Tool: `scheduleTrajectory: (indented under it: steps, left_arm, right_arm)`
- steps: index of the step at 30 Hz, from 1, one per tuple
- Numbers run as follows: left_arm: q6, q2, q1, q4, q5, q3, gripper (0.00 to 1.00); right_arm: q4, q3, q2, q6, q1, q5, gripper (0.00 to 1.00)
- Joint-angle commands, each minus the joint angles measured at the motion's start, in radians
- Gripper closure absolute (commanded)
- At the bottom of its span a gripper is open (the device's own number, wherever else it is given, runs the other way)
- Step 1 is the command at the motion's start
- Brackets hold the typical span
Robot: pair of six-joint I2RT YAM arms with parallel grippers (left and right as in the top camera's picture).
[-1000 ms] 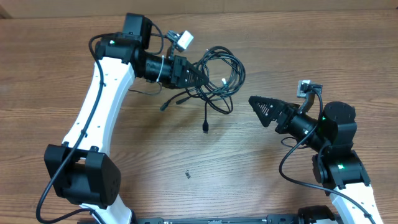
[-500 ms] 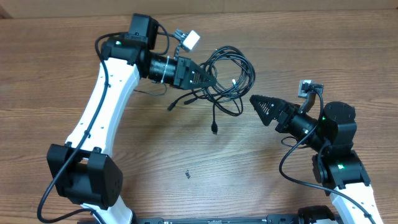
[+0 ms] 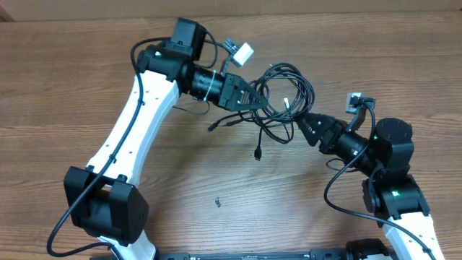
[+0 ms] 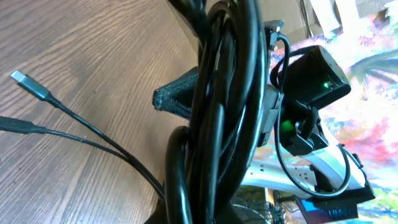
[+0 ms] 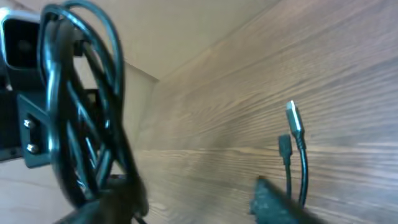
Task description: Untangle cables
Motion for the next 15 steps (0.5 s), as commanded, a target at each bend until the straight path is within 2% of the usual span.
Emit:
scheduleTrajectory:
  steps: [1,2,7,9,15]
  left_arm:
    - [-0.003,-0.029,-0.023,0.0,0.035,0.016,0.96]
    - [-0.003,-0.029,-0.026,0.001,0.034,0.016,0.96]
    - [-0.01,-0.029,-0.021,0.055,0.031,0.016,0.96]
    - [-0.073,-0.029,-0.016,0.106,0.006,0.016,0.96]
    - [-0.39,-0.029,0.001,0.229,-0.251,0.016,0.96]
  right_arm:
    - [0.003,0.02,-0.007,0.002,-0.003,0.013,0.81]
    - [0.003,0.02,-0.007,0.002,-0.003,0.013,0.94]
    - [0.003,0.02,-0.007,0.002,-0.003,0.013,0.96]
    - [0.003,0.02,-0.007,0.002,-0.003,0.013,0.96]
    - [0.003,0.02,-0.007,0.002,-0.003,0.013,0.96]
